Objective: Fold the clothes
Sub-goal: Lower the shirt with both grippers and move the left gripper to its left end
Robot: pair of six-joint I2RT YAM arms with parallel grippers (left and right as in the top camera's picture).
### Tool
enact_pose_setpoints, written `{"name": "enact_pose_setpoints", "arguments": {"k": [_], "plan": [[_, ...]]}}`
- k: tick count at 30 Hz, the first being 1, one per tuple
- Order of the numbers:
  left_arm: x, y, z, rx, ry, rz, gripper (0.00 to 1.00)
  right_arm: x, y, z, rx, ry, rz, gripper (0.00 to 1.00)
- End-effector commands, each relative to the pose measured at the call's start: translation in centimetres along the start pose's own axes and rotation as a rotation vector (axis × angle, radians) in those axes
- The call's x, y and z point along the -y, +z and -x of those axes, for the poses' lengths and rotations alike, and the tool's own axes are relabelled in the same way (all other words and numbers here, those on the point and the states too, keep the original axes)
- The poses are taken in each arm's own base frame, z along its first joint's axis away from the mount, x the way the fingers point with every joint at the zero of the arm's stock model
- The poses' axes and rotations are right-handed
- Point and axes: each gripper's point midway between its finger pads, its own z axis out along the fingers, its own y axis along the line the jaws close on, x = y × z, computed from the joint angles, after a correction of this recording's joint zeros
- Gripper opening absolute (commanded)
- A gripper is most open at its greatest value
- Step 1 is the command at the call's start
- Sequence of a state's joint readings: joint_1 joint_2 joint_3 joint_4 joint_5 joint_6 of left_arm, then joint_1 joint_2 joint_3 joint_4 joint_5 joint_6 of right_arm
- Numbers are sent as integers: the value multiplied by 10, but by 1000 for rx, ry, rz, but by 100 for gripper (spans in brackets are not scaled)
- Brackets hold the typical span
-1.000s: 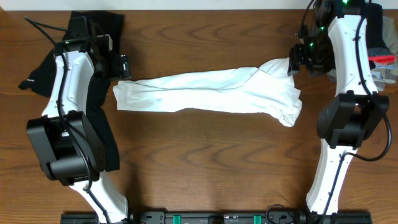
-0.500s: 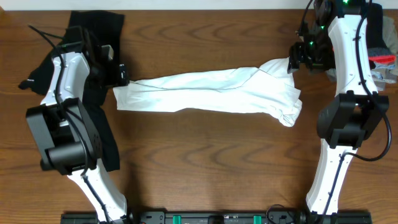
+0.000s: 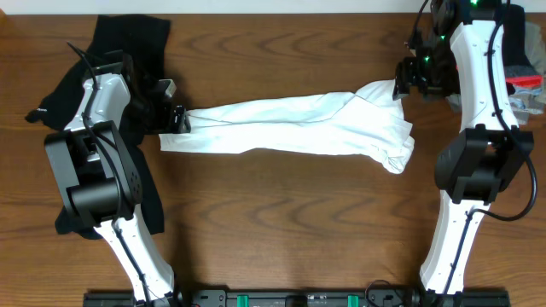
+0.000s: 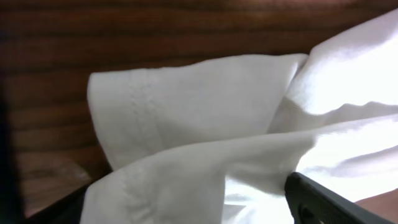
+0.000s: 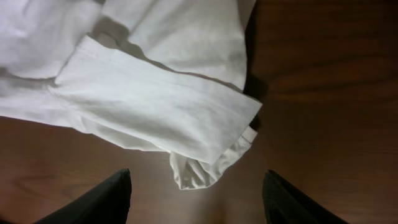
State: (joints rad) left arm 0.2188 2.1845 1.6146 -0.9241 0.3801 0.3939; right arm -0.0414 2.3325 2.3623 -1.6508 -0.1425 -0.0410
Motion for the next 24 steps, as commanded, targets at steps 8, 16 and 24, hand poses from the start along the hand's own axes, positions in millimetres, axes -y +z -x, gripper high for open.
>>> {"name": "enact_pose_setpoints", "arguments": {"k": [8, 16, 24], "plan": [[36, 43, -33, -152, 58, -59, 68, -8, -7, 5, 37, -24, 26, 66], [18, 46, -25, -118, -125, 67, 6, -8, -7, 4, 33, -23, 25, 66], [6, 2, -21, -39, -218, 84, 6, -8, -8, 6, 43, -25, 25, 68]]}}
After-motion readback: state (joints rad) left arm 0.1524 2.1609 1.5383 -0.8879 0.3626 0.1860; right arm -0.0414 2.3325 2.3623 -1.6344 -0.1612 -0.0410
